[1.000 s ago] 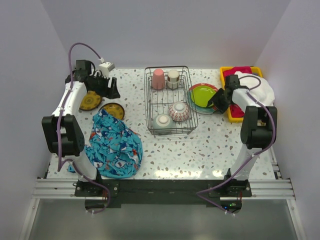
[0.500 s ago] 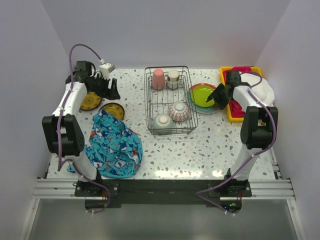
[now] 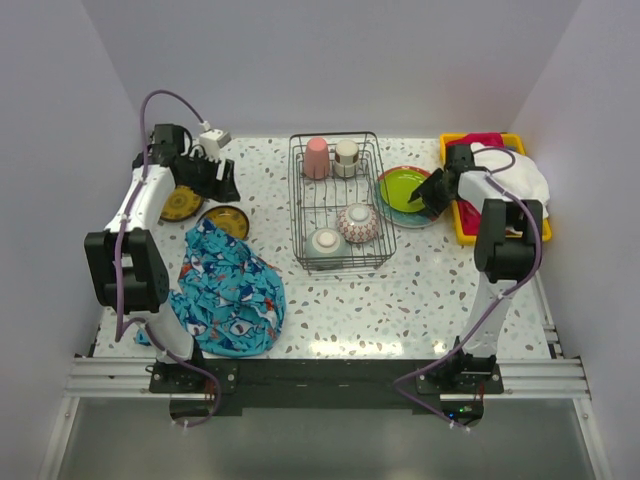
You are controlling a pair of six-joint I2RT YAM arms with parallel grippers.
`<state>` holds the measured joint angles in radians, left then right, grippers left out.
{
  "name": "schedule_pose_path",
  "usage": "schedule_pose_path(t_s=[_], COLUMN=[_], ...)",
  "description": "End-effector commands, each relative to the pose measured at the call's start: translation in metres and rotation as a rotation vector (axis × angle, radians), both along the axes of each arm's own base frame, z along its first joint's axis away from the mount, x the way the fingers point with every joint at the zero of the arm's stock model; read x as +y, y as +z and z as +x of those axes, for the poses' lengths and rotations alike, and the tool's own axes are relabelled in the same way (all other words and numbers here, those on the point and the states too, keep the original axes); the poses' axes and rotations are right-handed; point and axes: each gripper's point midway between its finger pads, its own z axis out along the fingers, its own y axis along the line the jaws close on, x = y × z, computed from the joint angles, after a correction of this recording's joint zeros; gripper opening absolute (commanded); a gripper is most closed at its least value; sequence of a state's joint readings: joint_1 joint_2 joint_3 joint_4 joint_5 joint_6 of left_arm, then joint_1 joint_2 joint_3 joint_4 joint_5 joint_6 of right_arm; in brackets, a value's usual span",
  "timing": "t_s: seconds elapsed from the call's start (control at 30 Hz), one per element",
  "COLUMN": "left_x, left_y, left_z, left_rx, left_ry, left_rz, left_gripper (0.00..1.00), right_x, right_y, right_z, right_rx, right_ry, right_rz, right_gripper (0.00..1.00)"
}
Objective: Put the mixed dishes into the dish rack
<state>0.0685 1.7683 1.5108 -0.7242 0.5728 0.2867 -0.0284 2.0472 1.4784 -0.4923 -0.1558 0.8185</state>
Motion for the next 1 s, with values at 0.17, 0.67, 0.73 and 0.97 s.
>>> schedule_pose_path(t_s=[0.17, 0.67, 0.73, 0.97], left_x=[-0.003, -0.036, -0.041, -0.076], left_y=[0.008, 0.003, -0.005, -0.019], left_z=[-0.006, 0.021, 0.021, 0.021], left_rx=[-0.029, -0.034, -0.023, -0.036], left_ry=[-0.023, -0.077, -0.088, -0.111], left_rz=[0.011, -0.102, -0.105, -0.086], left_gripper=[0.75, 0.74, 0.73, 0.72], right_x=[-0.005, -0.017, -0.014, 0.052], right_y=[0.012, 0.181, 0.211, 0.279], right_z=[0.01, 0.045, 0.043, 0.031], right_rx=[-0.048, -0.462, -0.513, -0.624], right_ry=[-0.019, 0.158, 0.166, 0.298], right_rz=[-0.009, -0.382, -0.474, -0.761], right_gripper=[0.19, 0.0, 0.0, 0.0])
